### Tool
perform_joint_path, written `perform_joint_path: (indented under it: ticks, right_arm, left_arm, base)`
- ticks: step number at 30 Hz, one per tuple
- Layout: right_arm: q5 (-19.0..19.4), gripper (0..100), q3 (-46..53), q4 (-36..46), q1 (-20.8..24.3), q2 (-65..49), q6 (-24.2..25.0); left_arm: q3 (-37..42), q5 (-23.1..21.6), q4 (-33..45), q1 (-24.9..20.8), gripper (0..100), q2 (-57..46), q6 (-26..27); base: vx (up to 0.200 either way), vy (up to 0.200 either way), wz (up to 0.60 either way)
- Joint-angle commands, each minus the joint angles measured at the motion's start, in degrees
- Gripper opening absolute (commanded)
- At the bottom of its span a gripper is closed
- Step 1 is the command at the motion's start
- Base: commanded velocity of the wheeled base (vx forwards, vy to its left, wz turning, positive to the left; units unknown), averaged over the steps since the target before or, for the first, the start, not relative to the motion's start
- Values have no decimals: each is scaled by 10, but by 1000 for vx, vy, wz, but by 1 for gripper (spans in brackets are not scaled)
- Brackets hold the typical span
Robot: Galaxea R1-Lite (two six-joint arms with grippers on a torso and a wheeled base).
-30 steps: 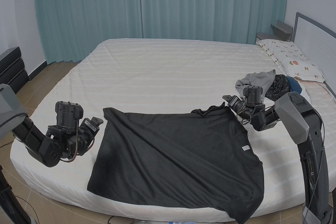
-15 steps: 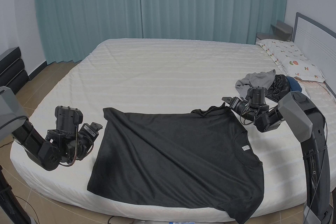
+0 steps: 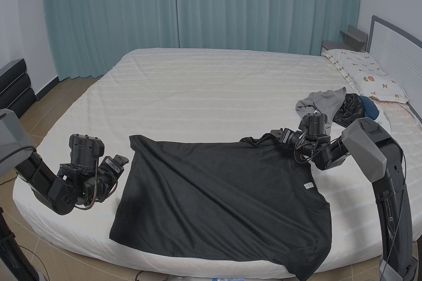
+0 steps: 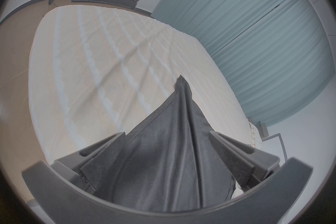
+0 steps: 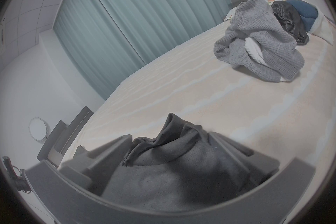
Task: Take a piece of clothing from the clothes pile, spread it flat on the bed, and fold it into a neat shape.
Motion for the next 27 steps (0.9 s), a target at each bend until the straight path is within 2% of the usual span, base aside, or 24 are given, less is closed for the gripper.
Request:
perform_joint_path:
  ticks: [1, 8, 15, 21, 22, 26, 27]
  right_arm:
    - [-1, 0, -12, -1, 1, 16, -4]
    - [-8, 0, -53, 2, -3, 20, -2]
    - [-56, 0, -124, 20, -16, 45, -2]
    - [-57, 0, -126, 36, -23, 44, 3]
    - [-54, 100, -121, 37, -23, 41, 4]
    - [-41, 100, -96, 38, -22, 25, 8]
    - [-14, 100, -70, 42, -23, 12, 8]
  left_arm:
    - [0, 0, -1, 0, 100, 4, 0]
    - [-1, 0, -1, 0, 100, 7, 0]
    - [-2, 0, -1, 0, 100, 8, 0]
    - [-3, 0, -1, 0, 100, 12, 0]
    - [-3, 0, -1, 0, 100, 12, 0]
    - [-3, 0, -1, 0, 100, 14, 0]
    - [-3, 0, -1, 0, 100, 14, 0]
  base:
    - [0, 0, 0]
    - [0, 0, 0]
    - [0, 0, 0]
    - [0, 0, 0]
    - [0, 0, 0]
    - [0, 0, 0]
    - [0, 0, 0]
